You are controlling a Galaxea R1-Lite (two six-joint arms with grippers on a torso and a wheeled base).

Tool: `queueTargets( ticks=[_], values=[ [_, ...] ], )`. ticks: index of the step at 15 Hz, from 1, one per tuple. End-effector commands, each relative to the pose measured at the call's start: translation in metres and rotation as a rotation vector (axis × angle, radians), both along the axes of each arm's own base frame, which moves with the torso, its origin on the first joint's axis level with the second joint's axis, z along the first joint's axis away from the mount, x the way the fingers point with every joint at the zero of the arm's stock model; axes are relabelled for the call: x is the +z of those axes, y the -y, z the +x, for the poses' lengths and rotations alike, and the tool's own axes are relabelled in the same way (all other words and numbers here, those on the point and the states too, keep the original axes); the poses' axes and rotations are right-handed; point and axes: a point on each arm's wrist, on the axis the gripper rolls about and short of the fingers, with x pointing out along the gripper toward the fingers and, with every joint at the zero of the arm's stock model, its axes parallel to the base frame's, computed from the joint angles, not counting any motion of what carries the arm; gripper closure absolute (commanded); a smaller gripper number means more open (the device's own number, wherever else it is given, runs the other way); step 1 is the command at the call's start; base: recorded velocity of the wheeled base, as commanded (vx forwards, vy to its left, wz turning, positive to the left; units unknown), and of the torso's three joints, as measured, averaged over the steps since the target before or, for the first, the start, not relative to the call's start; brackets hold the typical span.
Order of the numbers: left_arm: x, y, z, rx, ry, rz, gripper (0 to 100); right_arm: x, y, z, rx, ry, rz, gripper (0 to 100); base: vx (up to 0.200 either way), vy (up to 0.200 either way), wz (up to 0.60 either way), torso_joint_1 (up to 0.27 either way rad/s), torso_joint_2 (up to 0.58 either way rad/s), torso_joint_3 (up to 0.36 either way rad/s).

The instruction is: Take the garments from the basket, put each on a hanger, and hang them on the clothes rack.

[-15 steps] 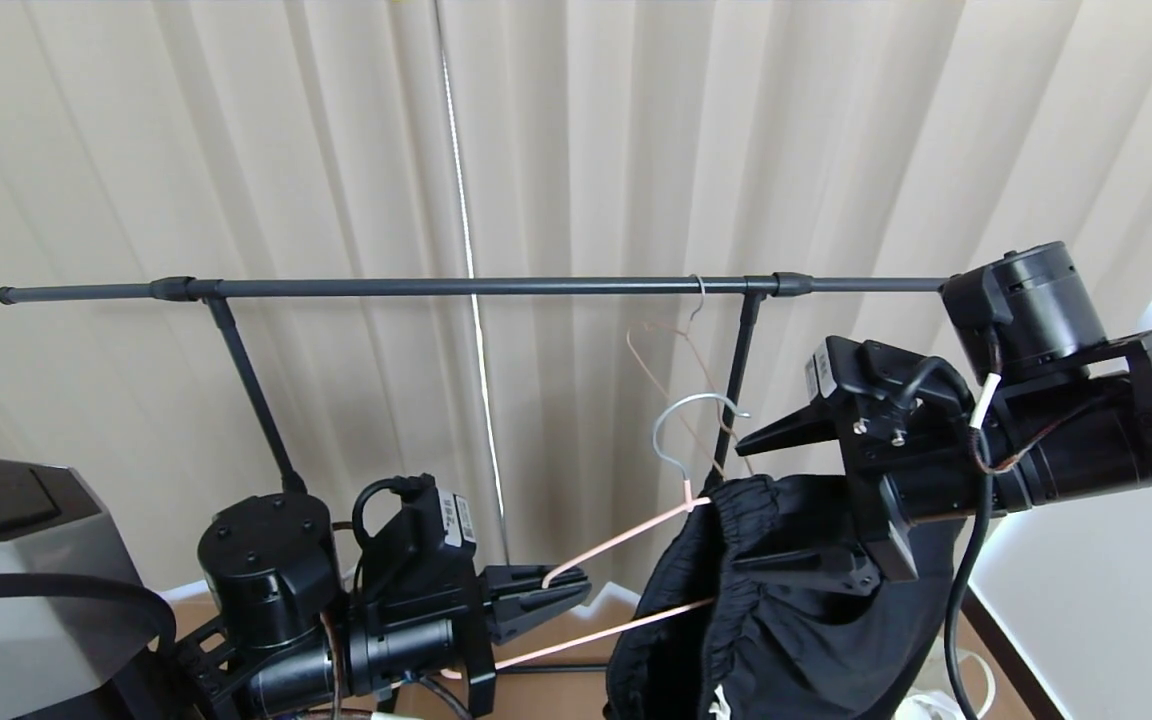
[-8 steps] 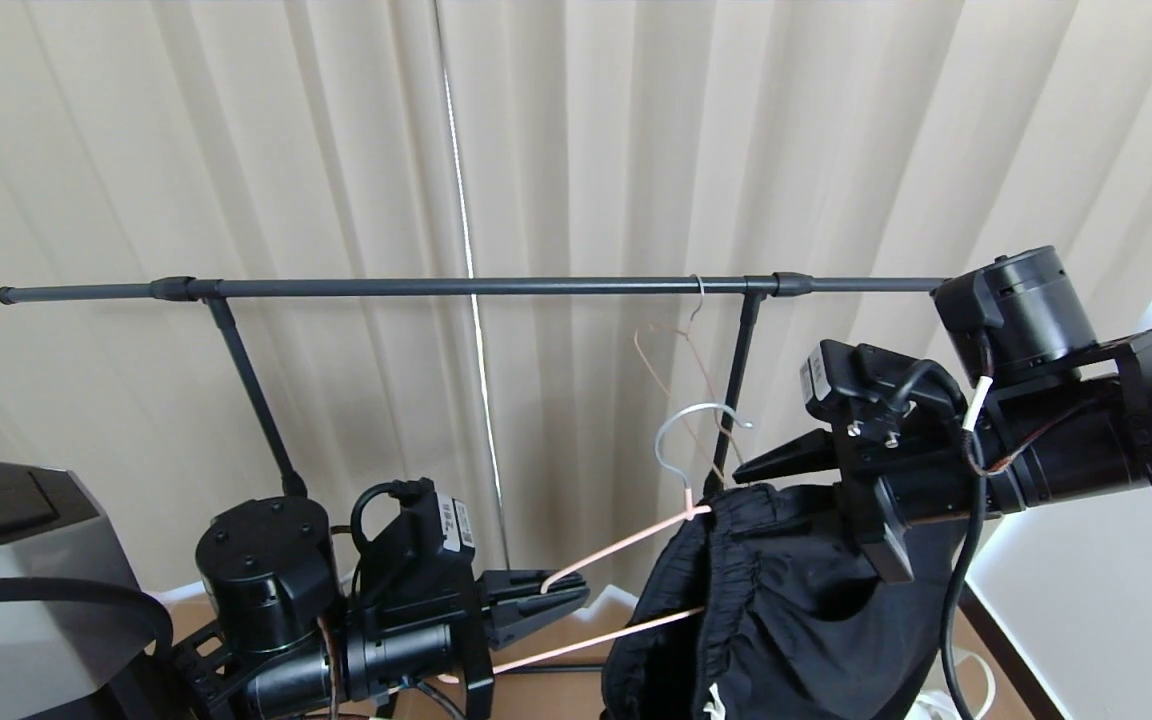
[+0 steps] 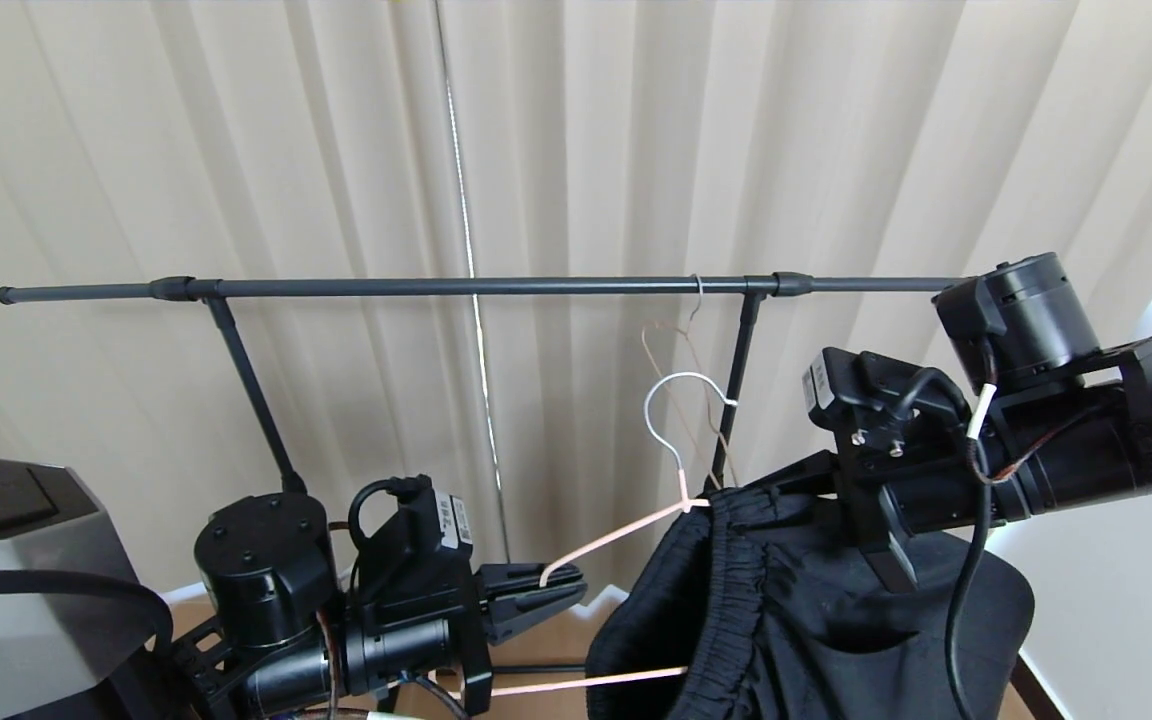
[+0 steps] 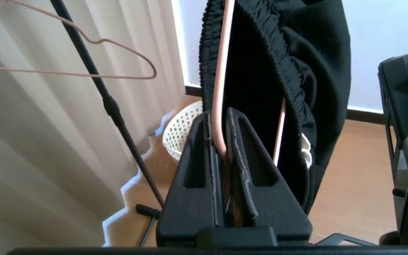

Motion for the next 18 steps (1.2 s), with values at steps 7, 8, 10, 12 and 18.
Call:
queueTargets(
  ticks=[7, 8, 10, 12, 18],
  values=[
    [0.001, -0.001, 0.0, 0.002, 0.007, 0.0, 0, 0.009, 0.005, -0.012, 0.004, 0.023, 0.011, 100, 0.0, 0.0, 0.0, 0.0, 0.0, 0.0],
    [0.004, -0.003, -0.001, 0.007, 0.012, -0.006, 0, 0.009, 0.005, -0.013, 0.004, 0.022, 0.01, 100, 0.0, 0.0, 0.0, 0.0, 0.0, 0.0],
    [0.009, -0.014, -0.001, 0.043, 0.015, -0.014, 0, 0.008, 0.006, -0.014, 0.004, 0.023, 0.011, 100, 0.0, 0.0, 0.0, 0.0, 0.0, 0.0],
    [0.02, -0.027, -0.005, 0.086, -0.029, -0.062, 0, 0.008, 0.006, -0.015, 0.004, 0.022, 0.01, 100, 0.0, 0.0, 0.0, 0.0, 0.0, 0.0],
    [0.034, -0.051, -0.004, 0.194, -0.147, -0.166, 0, 0.011, 0.008, -0.018, -0.001, 0.036, 0.01, 100, 0.0, 0.0, 0.0, 0.0, 0.0, 0.0]
  ],
)
